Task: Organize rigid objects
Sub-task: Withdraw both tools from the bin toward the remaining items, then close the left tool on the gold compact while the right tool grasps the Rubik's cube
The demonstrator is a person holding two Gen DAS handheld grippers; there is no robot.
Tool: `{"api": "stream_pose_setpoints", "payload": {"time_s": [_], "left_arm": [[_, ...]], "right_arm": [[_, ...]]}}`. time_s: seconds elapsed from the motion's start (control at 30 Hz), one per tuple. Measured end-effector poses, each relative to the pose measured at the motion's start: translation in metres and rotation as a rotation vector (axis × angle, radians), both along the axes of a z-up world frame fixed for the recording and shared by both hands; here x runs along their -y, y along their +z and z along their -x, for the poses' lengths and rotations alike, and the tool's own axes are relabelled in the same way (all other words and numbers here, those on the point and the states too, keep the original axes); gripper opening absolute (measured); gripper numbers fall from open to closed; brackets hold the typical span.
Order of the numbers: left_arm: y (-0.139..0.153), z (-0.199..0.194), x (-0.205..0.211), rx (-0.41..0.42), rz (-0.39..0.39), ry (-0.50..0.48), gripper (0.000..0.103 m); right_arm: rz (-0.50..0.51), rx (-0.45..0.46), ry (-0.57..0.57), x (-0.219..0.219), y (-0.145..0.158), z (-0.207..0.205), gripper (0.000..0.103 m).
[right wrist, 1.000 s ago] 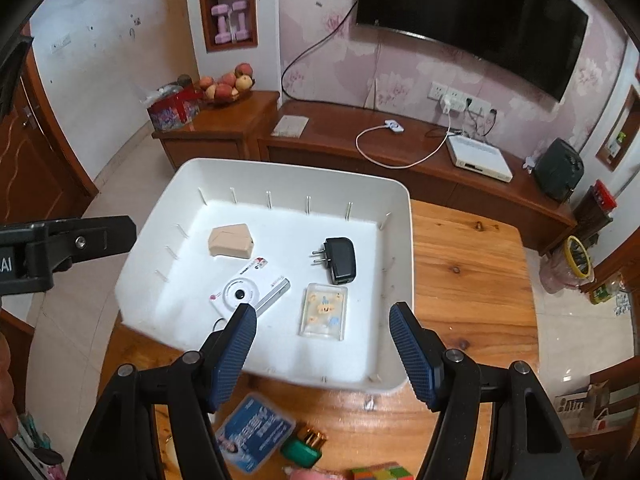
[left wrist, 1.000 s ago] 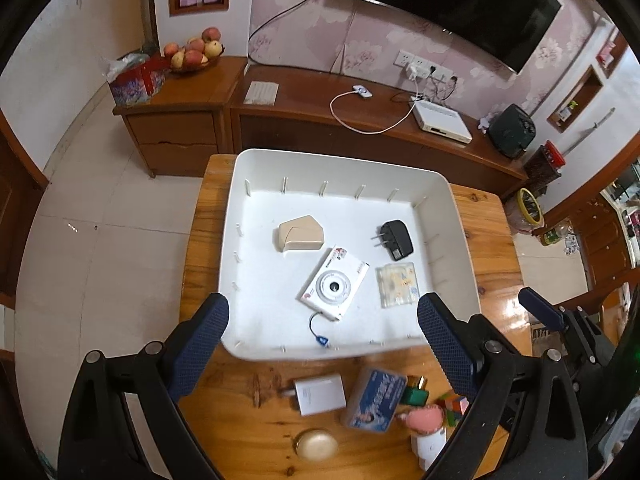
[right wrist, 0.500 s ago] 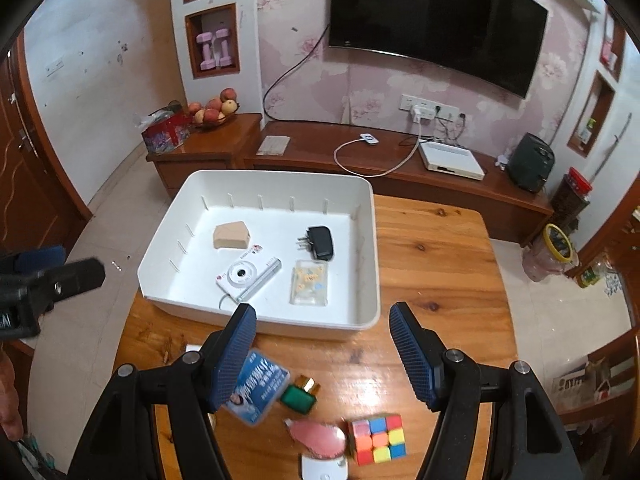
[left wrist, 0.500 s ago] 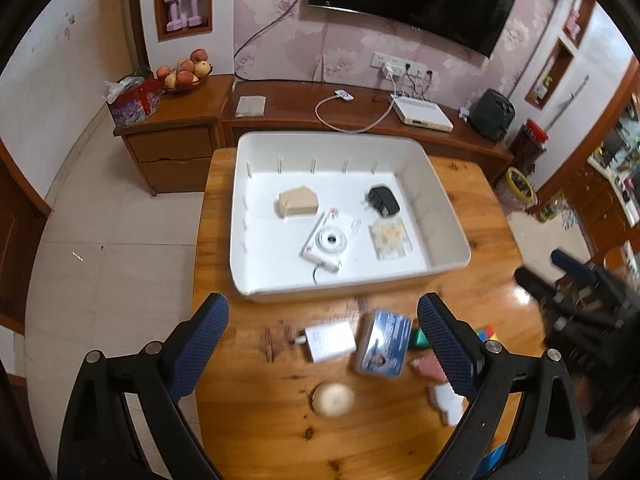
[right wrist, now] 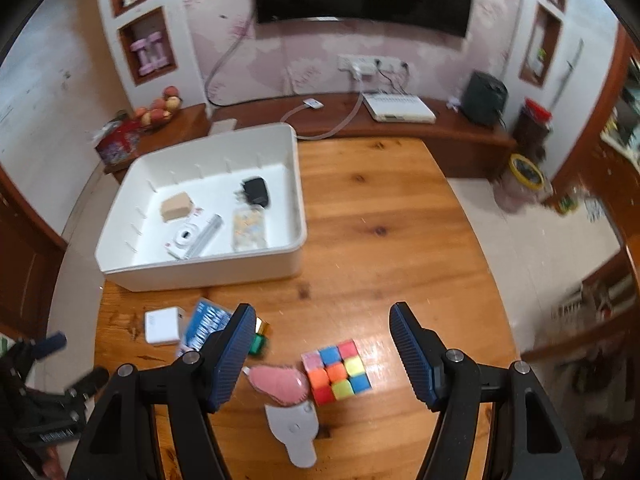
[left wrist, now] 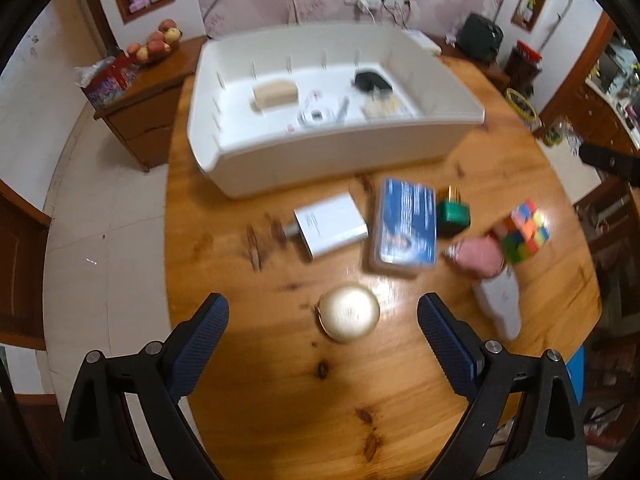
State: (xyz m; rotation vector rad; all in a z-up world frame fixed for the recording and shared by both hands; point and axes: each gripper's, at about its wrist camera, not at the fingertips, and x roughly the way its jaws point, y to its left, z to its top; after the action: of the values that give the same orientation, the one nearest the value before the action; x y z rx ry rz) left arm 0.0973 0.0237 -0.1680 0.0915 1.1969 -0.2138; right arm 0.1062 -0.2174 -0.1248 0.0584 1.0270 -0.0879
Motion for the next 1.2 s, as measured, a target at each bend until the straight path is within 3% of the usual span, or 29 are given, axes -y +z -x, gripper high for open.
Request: {"api": "stream_pose_setpoints", "payload": {"time_s": [0.23,0.5,1.2], "left_arm": [[-0.038,0.007,0.005,-0.045,-0.023,-0.047,0.096],[-0.069,0.005,0.000,-0.118,-0.006,-0.028,0.096],[-0.090,-0.009,0.006,-0.157,-0.004,0.009,0.094]], "right_arm": [[0.025,-0.086,0.032,0.006,-0.040,0.008,0.070],[0.077,-0.182,0.114,0.001,-0.086,0.011,0.070],[0.088,-0.259,0.180,0.000,-0.119,-0.004,0.070]]}}
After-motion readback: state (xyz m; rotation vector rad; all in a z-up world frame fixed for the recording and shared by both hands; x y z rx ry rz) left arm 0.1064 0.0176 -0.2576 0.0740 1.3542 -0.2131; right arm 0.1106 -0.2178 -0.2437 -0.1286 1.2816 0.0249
